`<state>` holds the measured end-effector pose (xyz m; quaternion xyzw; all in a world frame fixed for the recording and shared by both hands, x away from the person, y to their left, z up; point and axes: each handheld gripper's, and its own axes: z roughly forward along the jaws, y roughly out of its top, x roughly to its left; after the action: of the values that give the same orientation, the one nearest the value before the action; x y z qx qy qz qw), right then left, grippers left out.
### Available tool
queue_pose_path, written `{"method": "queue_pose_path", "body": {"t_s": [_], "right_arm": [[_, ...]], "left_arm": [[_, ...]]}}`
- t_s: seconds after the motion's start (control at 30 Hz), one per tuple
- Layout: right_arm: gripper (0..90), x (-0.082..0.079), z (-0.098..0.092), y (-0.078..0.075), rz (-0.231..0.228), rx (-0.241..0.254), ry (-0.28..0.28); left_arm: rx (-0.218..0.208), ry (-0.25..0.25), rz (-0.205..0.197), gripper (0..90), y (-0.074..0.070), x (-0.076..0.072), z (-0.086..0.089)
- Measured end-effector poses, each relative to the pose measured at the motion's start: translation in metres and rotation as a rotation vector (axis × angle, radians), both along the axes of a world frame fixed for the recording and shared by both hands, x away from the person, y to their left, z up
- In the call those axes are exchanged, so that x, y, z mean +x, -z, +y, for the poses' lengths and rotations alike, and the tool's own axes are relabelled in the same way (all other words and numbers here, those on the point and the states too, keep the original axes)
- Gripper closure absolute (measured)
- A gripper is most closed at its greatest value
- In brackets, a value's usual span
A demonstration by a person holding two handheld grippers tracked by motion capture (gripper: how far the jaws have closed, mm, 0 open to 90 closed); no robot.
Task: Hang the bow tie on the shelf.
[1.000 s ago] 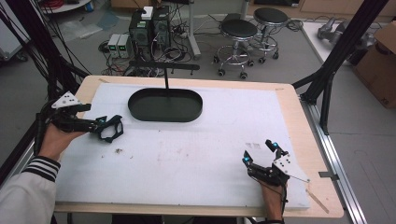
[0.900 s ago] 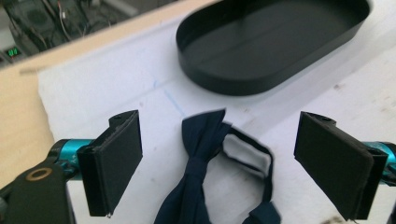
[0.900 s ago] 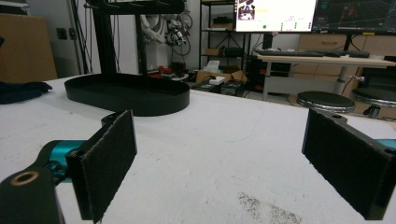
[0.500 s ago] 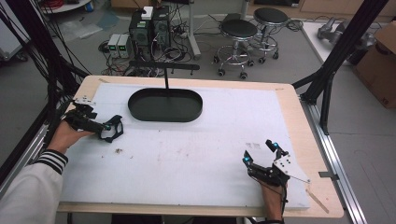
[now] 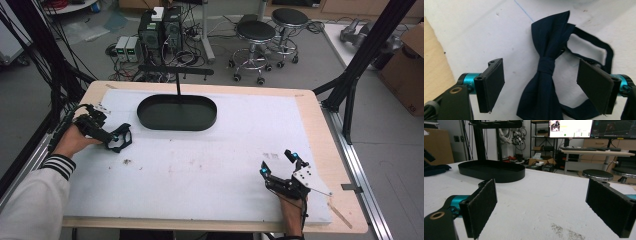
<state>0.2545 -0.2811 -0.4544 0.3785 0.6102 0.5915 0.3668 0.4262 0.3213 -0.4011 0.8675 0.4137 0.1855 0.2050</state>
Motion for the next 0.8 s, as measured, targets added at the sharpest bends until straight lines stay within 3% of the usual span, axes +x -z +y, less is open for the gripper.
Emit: {"method": "queue_pose_path", "body": {"t_s": [0.1,0.2,0.27,0.3,0.53,0.8], "right_arm": [[9.1,-0.0001,-0.0001,-0.0001,0.0,0.001,-0.002],[9.1,-0.0002,-0.0001,0.0001,0.003,0.004,0.0],[9.1,-0.0002,-0.0001,0.0,0.001,0.003,-0.001],[9.1,-0.0002,-0.0002,0.0,0.002,0.002,-0.002],[9.1,0.0001,-0.0001,0.0,0.0,-0.001,-0.001],[9.1,-0.0001,0.0001,0.0,0.003,0.002,0.003]], "left_arm": [[0.002,0.007,0.018,24.7,0.004,0.0021,-0.0024],[0.012,-0.037,0.011,25.0,0.0045,0.0037,-0.0023],[-0.005,-0.047,0.007,31.0,0.0032,0.0044,0.0004],[-0.035,-0.051,0.012,35.8,0.0027,0.0045,0.0034],[-0.063,-0.049,0.034,42.7,0.004,0.0055,0.0055],[-0.053,-0.024,0.066,50.1,0.0106,0.0086,0.0018]]}}
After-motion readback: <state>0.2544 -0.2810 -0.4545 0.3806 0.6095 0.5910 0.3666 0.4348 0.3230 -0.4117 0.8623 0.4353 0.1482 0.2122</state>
